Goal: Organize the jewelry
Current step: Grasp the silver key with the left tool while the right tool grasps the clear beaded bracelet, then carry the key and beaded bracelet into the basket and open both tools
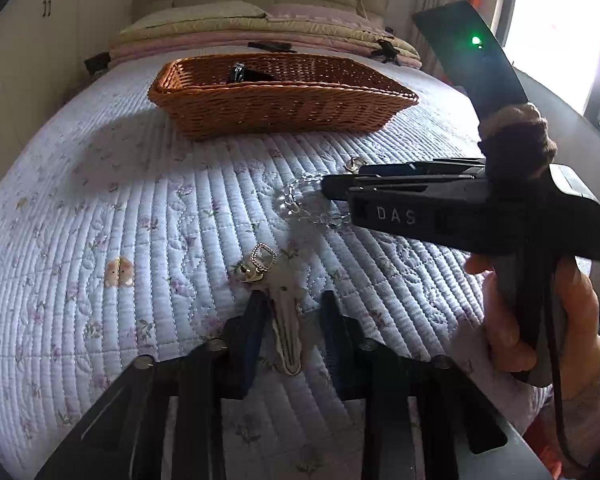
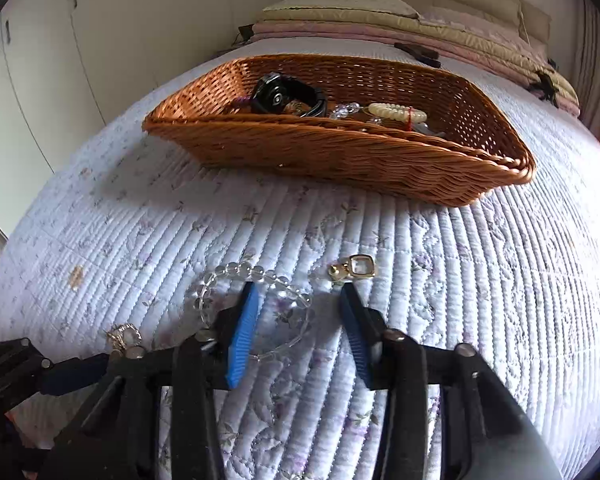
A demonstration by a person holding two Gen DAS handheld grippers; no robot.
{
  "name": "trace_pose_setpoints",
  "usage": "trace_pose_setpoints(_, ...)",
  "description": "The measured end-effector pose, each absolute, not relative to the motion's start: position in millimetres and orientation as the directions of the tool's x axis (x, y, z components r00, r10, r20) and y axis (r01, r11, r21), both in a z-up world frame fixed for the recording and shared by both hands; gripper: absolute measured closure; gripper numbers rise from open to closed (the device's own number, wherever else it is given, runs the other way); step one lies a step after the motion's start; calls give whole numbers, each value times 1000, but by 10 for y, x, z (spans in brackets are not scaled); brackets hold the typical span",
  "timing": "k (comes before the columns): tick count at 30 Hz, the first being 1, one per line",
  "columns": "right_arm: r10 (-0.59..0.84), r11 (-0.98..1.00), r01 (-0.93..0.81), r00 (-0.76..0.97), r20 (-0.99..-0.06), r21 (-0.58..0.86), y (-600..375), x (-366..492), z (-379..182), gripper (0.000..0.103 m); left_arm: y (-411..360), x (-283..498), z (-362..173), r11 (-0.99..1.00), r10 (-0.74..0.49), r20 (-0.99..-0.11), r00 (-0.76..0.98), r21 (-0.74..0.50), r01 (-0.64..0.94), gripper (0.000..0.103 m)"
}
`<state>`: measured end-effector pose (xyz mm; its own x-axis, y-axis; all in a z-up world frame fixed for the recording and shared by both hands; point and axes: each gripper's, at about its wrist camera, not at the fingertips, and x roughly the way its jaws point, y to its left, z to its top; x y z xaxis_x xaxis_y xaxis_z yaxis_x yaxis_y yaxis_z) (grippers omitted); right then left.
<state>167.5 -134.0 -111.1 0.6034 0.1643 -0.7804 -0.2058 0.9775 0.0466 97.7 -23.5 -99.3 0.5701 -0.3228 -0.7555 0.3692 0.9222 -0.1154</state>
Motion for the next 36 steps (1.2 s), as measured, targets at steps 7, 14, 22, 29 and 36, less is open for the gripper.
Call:
trace_pose_setpoints(7,161,975,-221,609,-777,29,-1310,1613,-1110,93,-206,891,-989,926,-308,-738,600,-89,367,87)
trace_pose_setpoints(14,191,976,-207,644,-741,73,-1469,1309,-961,93,-74,633,-921,914,-362,-688,629,-129,385,87)
trace_pose_setpoints(22,226,972,-202,676,-701,119,-1618,1026,-785,93,-56,468,-762,901,-398,-631,666,-131,414,87)
trace_pose_setpoints(29,209,976,-191,705,-678,103,-1673,853,-624,93,-104,414,-559,900,-401,-578,711,-106,422,87)
trace_pose_setpoints(36,187,980,-184,758,-625,70,-1723,781,-266,93,-124,589,-255,896,-418,-526,741,-103,432,87)
